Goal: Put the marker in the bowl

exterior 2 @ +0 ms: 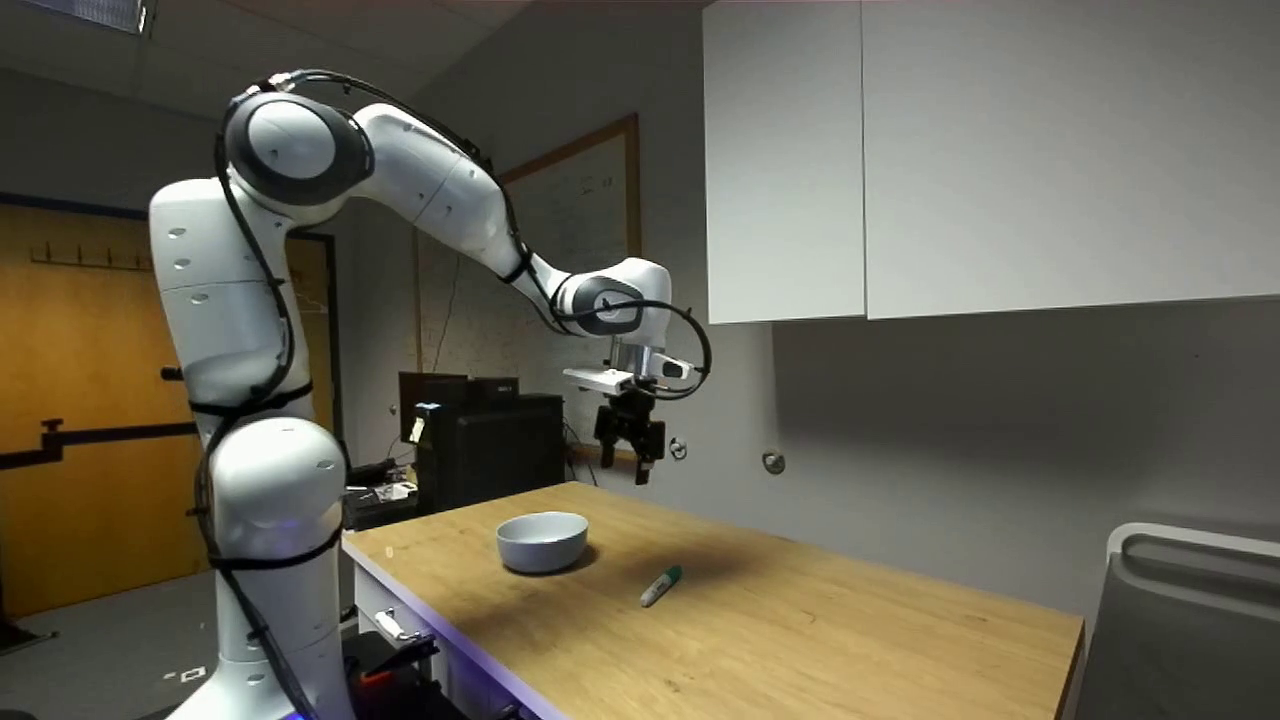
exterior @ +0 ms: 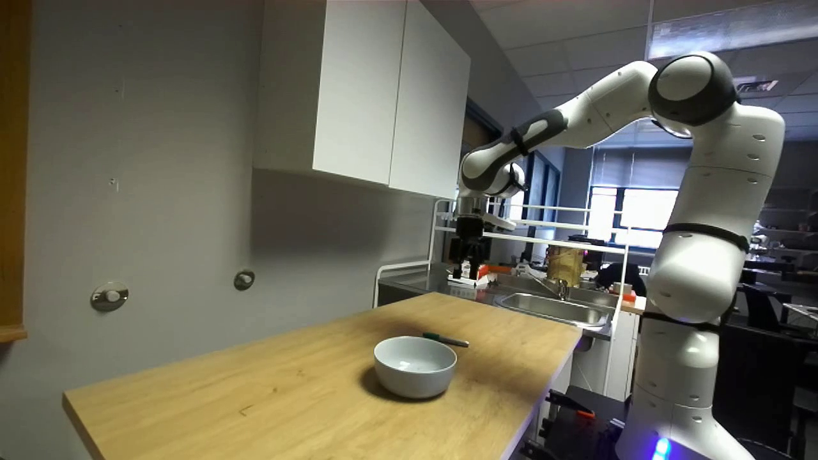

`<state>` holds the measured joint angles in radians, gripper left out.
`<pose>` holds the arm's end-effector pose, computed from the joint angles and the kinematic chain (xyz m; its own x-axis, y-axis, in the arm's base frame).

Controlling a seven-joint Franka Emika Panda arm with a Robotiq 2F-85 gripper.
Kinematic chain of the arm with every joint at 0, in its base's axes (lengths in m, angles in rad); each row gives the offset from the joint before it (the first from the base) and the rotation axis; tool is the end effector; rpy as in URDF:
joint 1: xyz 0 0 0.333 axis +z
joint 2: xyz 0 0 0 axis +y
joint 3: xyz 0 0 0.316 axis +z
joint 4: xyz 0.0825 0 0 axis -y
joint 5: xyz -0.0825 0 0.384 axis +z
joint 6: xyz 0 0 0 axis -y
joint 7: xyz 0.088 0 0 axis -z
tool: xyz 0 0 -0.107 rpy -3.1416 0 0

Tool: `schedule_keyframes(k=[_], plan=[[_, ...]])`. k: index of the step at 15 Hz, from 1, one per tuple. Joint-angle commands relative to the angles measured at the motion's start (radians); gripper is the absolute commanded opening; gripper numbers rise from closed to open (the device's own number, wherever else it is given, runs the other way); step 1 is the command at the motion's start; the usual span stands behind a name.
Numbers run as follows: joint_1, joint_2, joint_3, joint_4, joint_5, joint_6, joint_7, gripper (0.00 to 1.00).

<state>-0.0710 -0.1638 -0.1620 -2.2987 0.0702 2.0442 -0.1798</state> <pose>0.4644 -0.1072 0.4073 0.9937 -0.0805 -0.0776 -0.0882 -0.9910 -0.1009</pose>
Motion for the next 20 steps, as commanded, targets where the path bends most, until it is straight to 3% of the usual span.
schedule_keyframes(k=[1, 10, 20], plan=[[-0.02, 0.139, -0.003, 0.124, 0.026, -0.004, -0.028, 1.0], [-0.047, 0.432, 0.022, 0.292, 0.014, -0.017, -0.034, 1.0], [-0.109, 0.64, 0.034, 0.379, 0.0, -0.05, -0.058, 1.0]])
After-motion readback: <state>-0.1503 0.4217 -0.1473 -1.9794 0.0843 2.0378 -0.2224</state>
